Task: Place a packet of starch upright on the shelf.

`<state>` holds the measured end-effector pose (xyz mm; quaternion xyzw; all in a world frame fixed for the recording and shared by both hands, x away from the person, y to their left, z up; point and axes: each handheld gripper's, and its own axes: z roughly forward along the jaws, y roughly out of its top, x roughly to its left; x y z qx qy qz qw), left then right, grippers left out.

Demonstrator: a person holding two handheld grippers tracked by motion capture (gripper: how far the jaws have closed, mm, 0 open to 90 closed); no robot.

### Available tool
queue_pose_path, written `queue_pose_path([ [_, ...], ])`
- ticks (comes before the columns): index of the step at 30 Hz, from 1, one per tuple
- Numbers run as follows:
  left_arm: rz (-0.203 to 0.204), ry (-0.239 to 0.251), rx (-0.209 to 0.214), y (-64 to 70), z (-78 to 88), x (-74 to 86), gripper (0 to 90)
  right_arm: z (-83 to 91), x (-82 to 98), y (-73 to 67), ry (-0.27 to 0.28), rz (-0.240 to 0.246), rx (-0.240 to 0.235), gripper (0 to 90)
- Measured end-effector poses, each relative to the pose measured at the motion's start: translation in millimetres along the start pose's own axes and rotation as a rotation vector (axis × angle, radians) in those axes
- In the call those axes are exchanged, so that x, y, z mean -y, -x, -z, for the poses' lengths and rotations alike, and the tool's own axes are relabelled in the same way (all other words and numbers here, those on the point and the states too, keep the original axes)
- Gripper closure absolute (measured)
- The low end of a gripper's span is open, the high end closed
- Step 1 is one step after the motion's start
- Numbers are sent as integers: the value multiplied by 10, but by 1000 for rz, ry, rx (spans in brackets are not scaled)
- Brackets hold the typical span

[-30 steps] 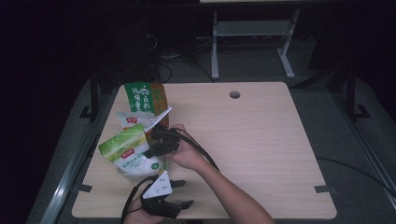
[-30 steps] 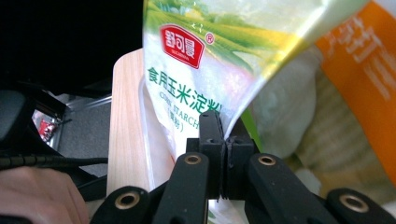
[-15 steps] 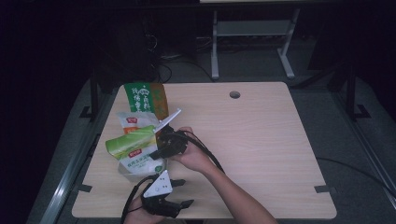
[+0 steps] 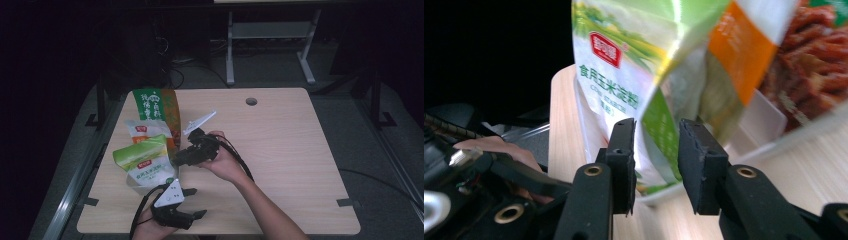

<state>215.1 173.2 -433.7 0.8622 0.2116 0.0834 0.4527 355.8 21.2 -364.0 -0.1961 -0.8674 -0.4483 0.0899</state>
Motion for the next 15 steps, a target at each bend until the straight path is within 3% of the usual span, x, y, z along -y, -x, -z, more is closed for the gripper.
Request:
queue_pose_path([
  [15,15,16,-20,-56,29,-7,294,427,308,252,18,-76,77,536],
])
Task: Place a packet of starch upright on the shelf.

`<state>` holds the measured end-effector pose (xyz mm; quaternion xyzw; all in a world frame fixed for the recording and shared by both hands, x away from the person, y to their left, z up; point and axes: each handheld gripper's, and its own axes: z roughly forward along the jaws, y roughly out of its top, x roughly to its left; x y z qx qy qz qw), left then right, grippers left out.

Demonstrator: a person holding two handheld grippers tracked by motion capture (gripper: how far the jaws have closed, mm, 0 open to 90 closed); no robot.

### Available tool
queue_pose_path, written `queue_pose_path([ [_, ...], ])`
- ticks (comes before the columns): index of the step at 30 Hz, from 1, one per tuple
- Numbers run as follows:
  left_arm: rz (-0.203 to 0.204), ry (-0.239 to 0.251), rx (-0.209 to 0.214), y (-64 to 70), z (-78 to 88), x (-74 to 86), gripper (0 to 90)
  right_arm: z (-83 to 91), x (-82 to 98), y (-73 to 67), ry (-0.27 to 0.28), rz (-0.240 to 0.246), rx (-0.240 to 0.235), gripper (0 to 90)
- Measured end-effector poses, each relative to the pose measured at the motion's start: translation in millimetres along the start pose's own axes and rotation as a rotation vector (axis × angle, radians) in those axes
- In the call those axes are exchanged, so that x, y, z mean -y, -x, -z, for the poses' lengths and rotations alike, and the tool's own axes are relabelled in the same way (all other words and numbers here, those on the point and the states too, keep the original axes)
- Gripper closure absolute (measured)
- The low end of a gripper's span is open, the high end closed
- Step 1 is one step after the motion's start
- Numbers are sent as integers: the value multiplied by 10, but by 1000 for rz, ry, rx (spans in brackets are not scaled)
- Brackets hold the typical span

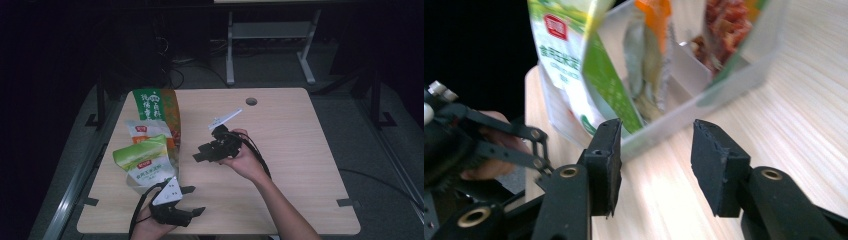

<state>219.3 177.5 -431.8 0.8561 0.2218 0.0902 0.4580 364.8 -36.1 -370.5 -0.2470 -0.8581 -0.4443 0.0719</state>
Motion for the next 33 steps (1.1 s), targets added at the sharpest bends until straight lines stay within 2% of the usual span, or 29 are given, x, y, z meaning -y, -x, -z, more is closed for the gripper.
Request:
queue_pose_path([
  [12,11,0,0,-26,-4,-5,294,245,183,136,-2,-38,52,497],
  [19,-2,-7,0,-39,-17,-4,295,371,331,212,-18,-70,79,468],
  [20,-11,-7,-1,-48,-16,-7,295,396,351,221,-14,-77,81,468],
  [33,5,-5,0,-63,-12,-9,296,594,556,310,0,-116,121,441],
])
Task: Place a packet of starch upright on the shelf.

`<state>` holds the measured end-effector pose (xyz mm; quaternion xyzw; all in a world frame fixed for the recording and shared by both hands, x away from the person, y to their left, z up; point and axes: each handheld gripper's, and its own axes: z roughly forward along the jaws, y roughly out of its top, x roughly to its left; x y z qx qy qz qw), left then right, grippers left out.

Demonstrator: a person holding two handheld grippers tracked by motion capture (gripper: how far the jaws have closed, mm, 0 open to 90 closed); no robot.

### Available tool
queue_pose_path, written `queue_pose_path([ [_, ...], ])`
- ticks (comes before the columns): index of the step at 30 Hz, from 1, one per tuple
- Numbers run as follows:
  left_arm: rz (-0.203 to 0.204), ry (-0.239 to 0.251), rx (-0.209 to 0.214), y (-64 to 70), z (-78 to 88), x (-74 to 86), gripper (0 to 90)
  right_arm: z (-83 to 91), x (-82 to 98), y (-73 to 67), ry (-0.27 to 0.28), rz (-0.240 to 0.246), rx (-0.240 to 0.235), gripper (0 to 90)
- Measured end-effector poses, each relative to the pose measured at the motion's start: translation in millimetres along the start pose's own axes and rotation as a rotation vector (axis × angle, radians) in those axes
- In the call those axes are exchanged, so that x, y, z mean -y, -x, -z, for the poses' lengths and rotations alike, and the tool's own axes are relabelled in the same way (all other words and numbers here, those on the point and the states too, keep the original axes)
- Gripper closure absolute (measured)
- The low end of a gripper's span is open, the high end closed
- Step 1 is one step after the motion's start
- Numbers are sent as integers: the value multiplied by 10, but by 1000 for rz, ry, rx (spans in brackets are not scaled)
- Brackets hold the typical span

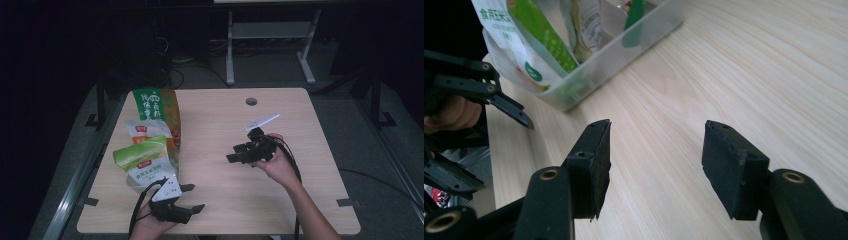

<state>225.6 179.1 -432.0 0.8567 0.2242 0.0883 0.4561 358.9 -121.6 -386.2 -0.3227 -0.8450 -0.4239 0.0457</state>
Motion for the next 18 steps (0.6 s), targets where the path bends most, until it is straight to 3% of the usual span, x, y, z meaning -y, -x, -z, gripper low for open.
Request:
queue_pose_path([
  [18,-3,1,7,16,-35,-1,295,221,384,115,7,-62,39,417],
])
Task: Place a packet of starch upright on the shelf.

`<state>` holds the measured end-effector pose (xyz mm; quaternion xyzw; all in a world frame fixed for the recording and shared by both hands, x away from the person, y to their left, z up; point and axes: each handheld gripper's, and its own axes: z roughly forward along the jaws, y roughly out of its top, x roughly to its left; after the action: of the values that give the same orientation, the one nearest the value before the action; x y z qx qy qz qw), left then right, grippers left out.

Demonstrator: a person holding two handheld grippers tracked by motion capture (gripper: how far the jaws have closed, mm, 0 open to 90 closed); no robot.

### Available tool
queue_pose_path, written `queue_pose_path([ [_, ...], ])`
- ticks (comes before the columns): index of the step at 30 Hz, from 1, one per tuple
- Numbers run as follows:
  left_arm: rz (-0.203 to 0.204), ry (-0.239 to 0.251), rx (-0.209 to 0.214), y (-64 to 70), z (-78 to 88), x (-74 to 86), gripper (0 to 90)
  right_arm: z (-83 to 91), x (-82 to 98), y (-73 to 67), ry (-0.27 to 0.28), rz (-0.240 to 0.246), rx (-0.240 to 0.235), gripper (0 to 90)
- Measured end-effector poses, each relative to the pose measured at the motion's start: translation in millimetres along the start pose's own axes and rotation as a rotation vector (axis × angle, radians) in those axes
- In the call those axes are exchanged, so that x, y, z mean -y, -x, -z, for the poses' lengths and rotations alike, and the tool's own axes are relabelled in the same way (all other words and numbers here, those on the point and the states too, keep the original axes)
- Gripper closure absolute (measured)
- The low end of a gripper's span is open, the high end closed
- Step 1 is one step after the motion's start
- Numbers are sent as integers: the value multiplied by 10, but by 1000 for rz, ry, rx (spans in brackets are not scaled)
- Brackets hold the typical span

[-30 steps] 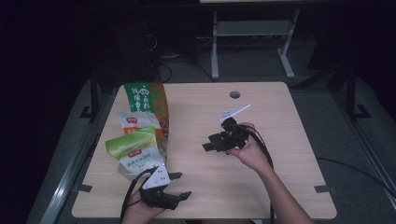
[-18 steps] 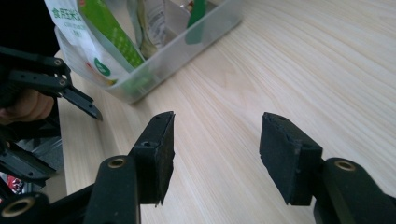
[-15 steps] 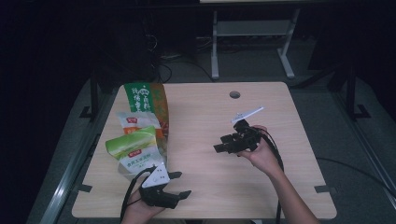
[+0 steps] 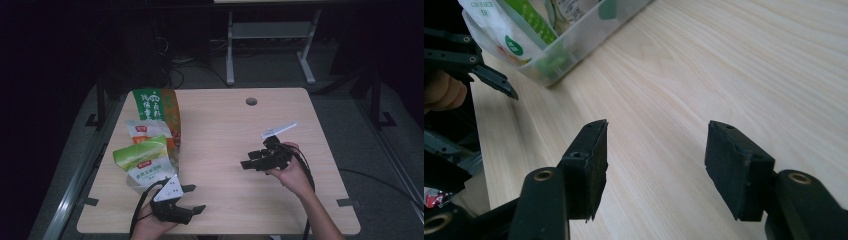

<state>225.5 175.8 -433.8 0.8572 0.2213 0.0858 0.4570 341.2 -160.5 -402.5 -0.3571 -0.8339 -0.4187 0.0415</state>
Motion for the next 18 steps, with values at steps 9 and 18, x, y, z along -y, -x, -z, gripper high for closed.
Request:
queue_pose_path([
  [9,-9,-6,0,0,8,-5,297,108,173,48,1,-28,19,410],
  [18,4,-6,-2,0,9,3,296,205,443,100,15,-63,20,403],
])
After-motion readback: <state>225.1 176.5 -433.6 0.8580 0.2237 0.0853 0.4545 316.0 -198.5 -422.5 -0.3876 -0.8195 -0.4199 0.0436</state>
